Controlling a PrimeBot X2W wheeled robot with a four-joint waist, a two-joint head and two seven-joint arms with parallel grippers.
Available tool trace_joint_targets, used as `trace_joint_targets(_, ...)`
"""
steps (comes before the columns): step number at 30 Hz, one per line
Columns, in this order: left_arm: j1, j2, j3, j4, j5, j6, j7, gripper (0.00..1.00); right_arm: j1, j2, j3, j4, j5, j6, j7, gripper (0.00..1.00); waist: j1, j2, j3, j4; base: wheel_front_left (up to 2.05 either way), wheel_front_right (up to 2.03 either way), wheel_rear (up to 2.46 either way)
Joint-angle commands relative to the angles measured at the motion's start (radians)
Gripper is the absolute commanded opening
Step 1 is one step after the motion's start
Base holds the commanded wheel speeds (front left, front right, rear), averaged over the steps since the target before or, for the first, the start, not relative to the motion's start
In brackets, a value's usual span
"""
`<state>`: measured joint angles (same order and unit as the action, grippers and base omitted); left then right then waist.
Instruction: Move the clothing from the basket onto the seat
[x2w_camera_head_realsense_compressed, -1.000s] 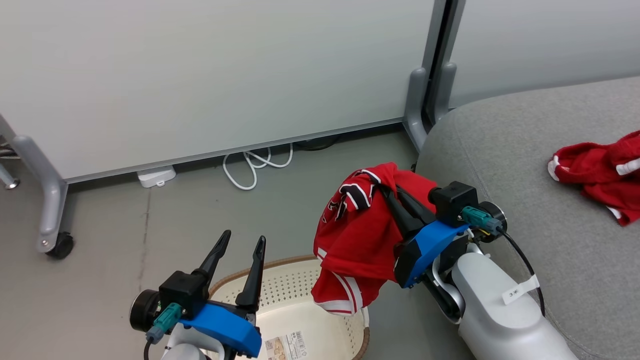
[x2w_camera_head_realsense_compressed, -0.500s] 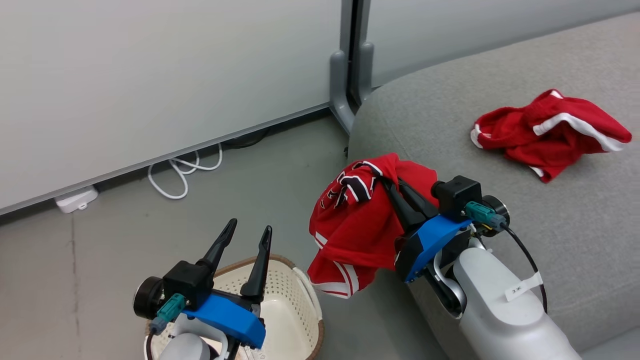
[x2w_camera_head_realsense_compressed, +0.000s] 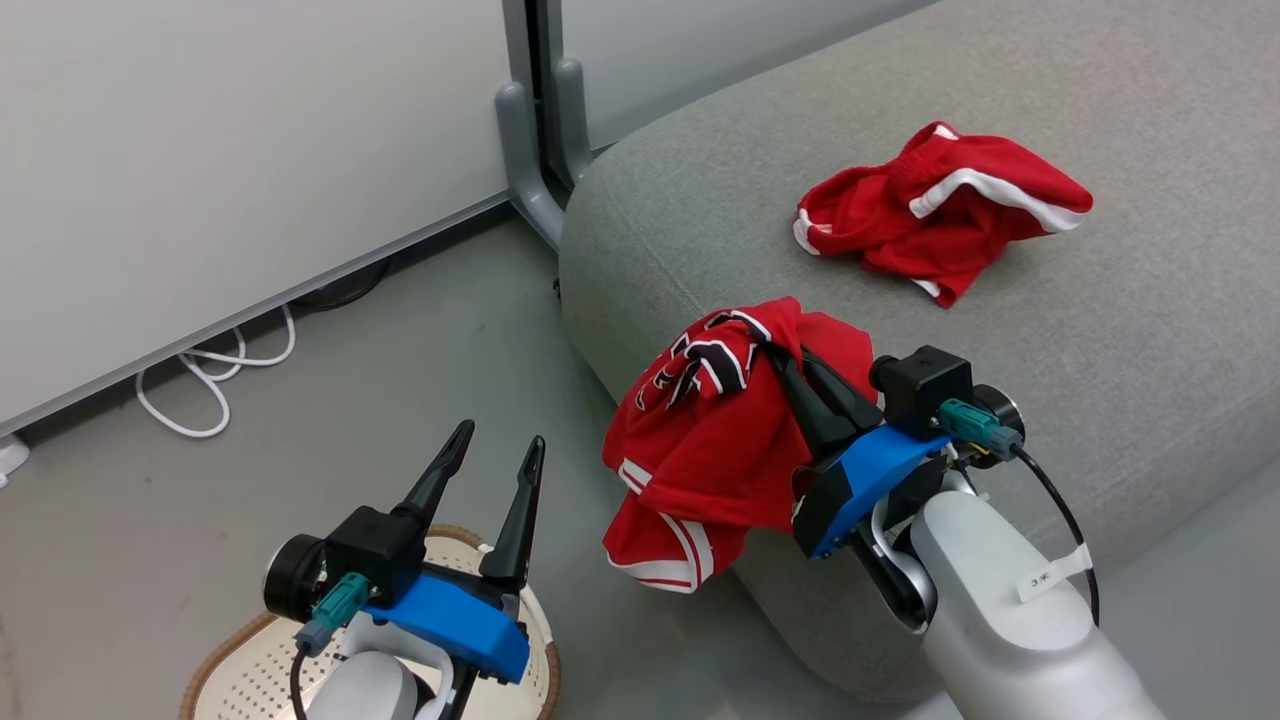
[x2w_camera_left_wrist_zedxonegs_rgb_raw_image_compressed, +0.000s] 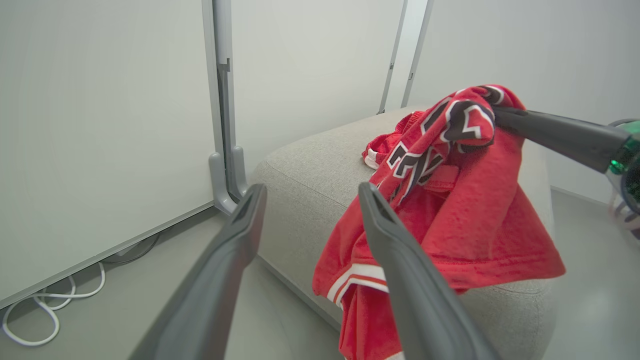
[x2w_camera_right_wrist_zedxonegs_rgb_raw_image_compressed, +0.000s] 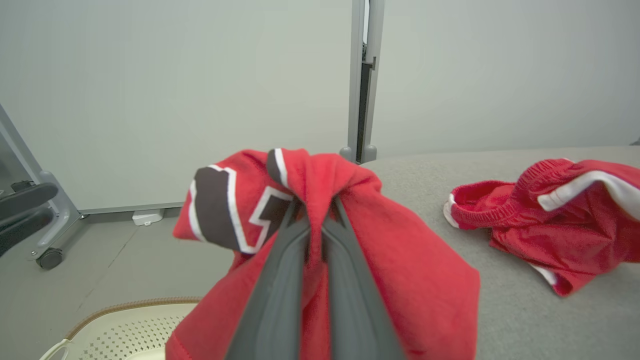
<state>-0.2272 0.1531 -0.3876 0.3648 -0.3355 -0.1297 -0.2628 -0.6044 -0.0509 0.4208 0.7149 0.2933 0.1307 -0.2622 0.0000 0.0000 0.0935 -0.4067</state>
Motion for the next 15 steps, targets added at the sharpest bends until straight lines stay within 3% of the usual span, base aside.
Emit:
trace_joint_targets(1,-0.011,0.007,0.003,0.002,0.0,0.0,-0.003,1.0,0.012,0.001,0.0,-0.007,0.002,0.0,-0.003,0.0,0.0,0.0,0.011,-0.022,0.0,0.0,0.0)
trace_joint_targets(15,-0.02,0.017,-0.001,-0.002,0.001,0.0,-0.003,1.0,0.018,0.001,-0.01,-0.025,0.014,0.0,-0.003,0.0,0.0,0.0,0.031,-0.087,0.0,0.0,0.0)
